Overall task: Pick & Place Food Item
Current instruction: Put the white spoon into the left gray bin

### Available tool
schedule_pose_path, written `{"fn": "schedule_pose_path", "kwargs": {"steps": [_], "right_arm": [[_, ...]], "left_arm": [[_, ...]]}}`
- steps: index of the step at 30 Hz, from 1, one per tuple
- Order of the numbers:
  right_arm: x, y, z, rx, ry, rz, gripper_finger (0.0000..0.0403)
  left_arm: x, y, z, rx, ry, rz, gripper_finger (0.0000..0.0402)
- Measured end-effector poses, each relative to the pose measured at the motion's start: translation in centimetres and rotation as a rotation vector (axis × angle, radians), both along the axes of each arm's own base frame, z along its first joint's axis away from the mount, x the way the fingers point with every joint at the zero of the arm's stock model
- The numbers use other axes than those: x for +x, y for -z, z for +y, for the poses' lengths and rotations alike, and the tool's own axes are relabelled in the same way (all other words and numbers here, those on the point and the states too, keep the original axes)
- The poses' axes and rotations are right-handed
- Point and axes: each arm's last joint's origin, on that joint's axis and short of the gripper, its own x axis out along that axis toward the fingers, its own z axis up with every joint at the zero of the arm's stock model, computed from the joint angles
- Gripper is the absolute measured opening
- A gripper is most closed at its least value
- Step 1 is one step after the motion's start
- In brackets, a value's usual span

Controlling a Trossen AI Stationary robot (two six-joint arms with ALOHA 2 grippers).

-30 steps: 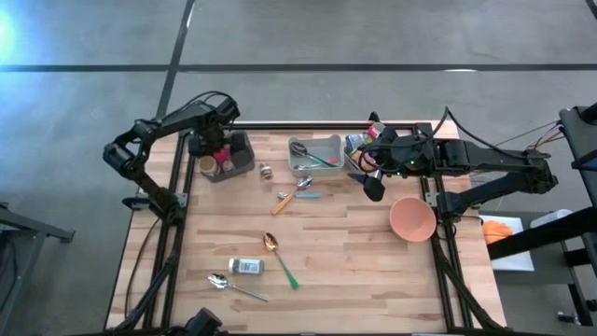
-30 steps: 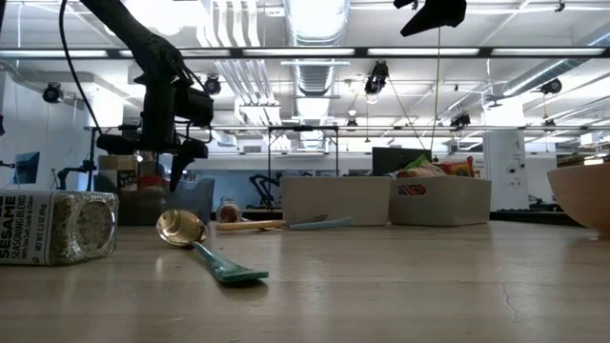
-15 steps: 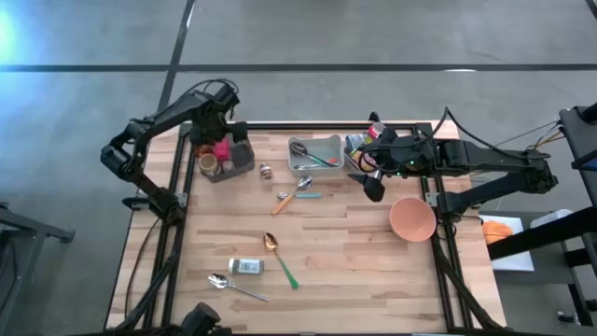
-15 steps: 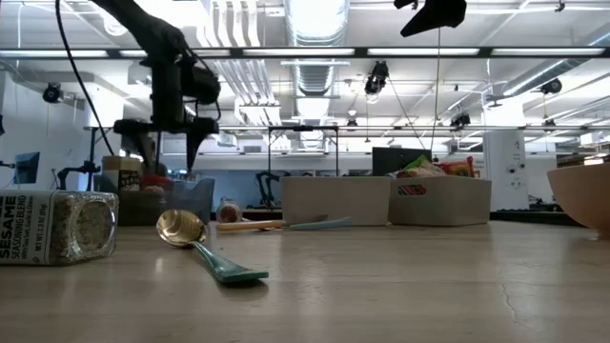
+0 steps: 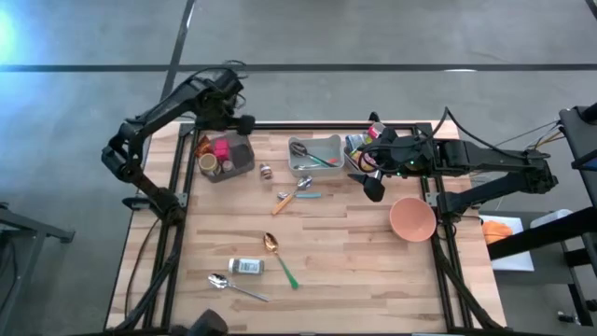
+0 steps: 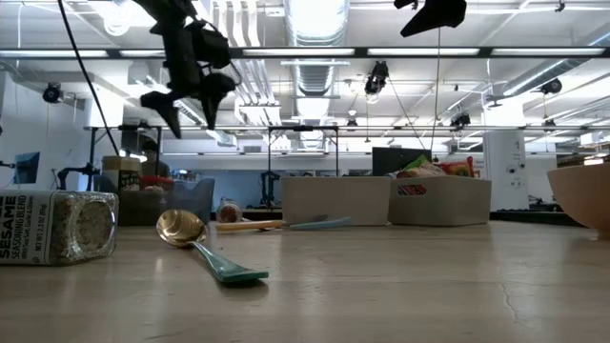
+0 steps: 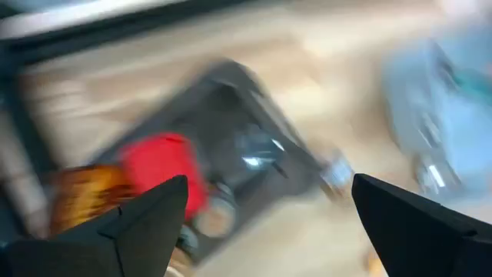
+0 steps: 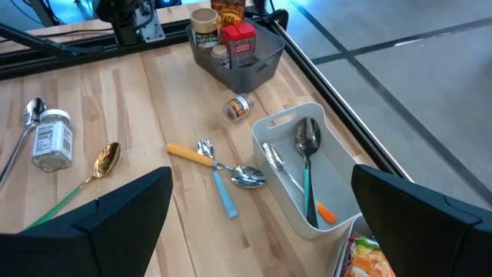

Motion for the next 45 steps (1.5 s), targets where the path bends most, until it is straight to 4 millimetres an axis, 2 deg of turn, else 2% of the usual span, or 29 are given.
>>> {"fn": "schedule_pose_path", "kwargs": {"steps": [4, 8, 15, 21, 28, 33, 38, 45], "right_arm": [[0.0, 0.0, 0.0, 0.000, 0.000, 0.000, 0.0398], [0.0, 0.0, 0.0, 0.000, 0.000, 0.000, 0.0398], [0.0, 0.0, 0.0, 0.002, 0.002, -0.003, 0.0398], [0.0, 0.0, 0.0, 0.002, 0.002, -0.003, 0.0398], [0.0, 0.0, 0.0, -0.003, -0.002, -0.001, 0.0398], [0.1, 0.0, 0.1, -0.012, -0.068, 0.012, 0.0398], [0.1, 0.0, 0.3, -0.003, -0.122, 0.016, 0.0398], [0.1, 0.0, 0.3, 0.055, -0.090, -0.003, 0.0398]], "left_arm": [[1.7, 0.3, -2.1, -0.106, 0.249, -0.095, 0.0372], [3.8, 0.6, -5.3, -0.143, 0.500, -0.090, 0.0372], [7.6, 0.9, -12.9, -0.060, 0.946, -0.013, 0.0372], [9.2, 0.8, -19.9, -0.006, 1.286, -0.014, 0.0372], [9.1, 0.8, -26.1, 0.024, 1.498, -0.009, 0.0372], [8.6, 0.8, -28.9, 0.036, 1.590, -0.007, 0.0372], [8.3, 0.7, -31.2, 0.035, 1.609, -0.042, 0.0372], [7.2, 1.1, -34.8, 0.043, 1.694, -0.068, 0.0372]]}}
